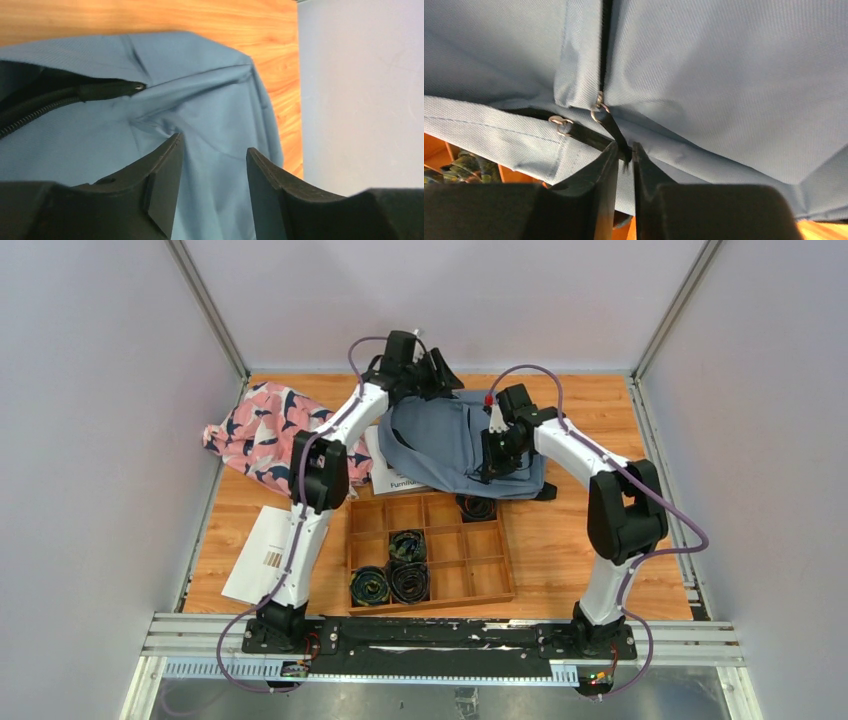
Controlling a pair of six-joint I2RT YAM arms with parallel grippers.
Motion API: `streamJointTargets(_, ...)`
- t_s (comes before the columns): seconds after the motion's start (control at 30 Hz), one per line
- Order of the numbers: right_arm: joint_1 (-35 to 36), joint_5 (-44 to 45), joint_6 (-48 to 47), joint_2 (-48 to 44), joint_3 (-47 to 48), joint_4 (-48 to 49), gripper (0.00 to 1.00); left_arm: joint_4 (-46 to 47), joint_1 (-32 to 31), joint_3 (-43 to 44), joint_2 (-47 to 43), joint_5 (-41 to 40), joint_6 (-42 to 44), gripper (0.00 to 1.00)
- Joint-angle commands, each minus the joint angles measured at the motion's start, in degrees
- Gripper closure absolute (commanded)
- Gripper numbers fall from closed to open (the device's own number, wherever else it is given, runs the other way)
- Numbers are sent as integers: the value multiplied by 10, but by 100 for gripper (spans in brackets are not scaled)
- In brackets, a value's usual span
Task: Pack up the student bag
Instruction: Zip the student bag at the center of the board, then adjust the student bag at the center of the board.
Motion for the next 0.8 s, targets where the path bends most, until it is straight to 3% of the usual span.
streamJointTargets(0.0, 0, 33, 13, -33, 10, -41, 70, -28, -6, 3, -102, -1, 79, 46)
streamJointTargets(0.17, 1, 61, 24, -69, 19, -42, 53, -56, -9, -83, -207, -18, 139, 46)
streamJointTargets(0.47, 7, 74, 49, -116, 42, -10, 50, -126, -7, -288, -410, -123, 239, 46)
streamJointTargets(0.6, 30, 70, 49, -74, 97, -3, 48, -128, 5, -394, -488, -163, 258, 45)
streamJointTargets(0.77, 66, 68, 52, -11, 168, -4, 46, -157, 16, -431, -505, -201, 279, 38)
